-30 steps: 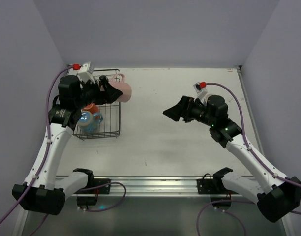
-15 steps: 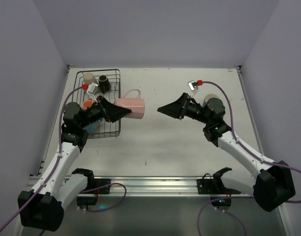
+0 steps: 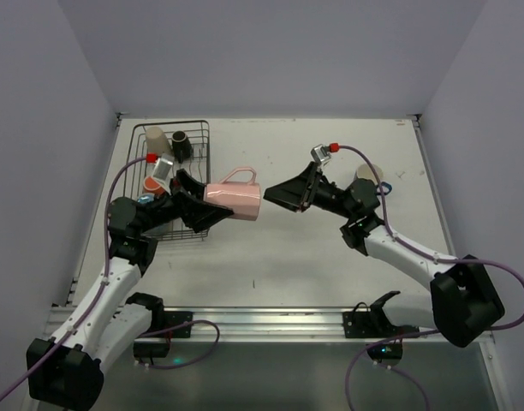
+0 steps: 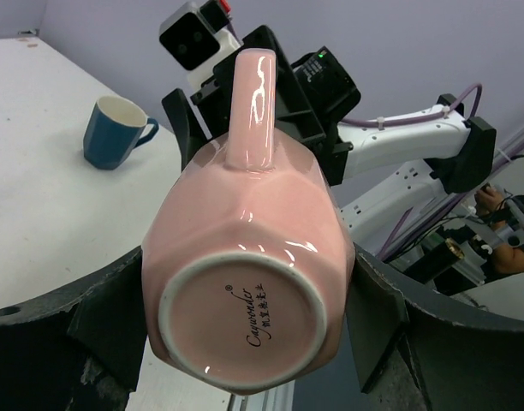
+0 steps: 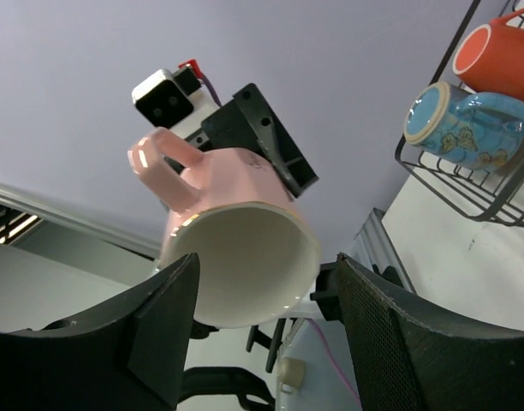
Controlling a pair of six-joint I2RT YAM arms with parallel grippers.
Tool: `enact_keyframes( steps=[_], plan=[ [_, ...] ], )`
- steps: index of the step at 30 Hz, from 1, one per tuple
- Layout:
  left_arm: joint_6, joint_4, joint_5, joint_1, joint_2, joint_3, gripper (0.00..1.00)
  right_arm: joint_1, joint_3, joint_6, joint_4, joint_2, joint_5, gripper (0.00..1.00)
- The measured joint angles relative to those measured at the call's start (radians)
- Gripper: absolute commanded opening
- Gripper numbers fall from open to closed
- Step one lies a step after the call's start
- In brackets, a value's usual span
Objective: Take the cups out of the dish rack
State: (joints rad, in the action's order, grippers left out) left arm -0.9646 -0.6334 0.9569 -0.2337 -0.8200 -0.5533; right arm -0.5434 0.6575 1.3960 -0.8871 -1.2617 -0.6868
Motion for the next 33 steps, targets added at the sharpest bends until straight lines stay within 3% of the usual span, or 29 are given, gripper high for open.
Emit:
enact_keyframes(
  steps=[11, 23, 27, 28, 31, 33],
  plan=[
    [0.069, 0.023, -0.007, -0.017, -0.015, 0.018, 0.0, -0.003, -0.01, 0.01, 0.008, 0.124, 0.037, 0.66],
    [0.099, 0.031, -0.031, -0.076, -0.034, 0.023, 0.0, -0.1, 0.061, 0.034, -0.018, -0.008, 0.016, 0.6],
    [0.113, 0.029, -0.054, -0.077, -0.039, 0.028, 0.0, -0.134, 0.093, 0.039, -0.019, -0.025, 0.014, 0.4],
    [0.114, 0.028, -0.06, -0.076, -0.04, 0.028, 0.0, -0.138, 0.095, 0.04, -0.019, -0.028, 0.014, 0.3],
    [0.115, 0.014, -0.066, -0.078, -0.044, 0.028, 0.0, -0.141, 0.095, 0.048, -0.022, -0.044, 0.014, 0.18],
    [0.116, 0.014, -0.069, -0.079, -0.047, 0.028, 0.0, -0.141, 0.095, 0.06, -0.034, -0.06, 0.014, 0.0]
  ],
)
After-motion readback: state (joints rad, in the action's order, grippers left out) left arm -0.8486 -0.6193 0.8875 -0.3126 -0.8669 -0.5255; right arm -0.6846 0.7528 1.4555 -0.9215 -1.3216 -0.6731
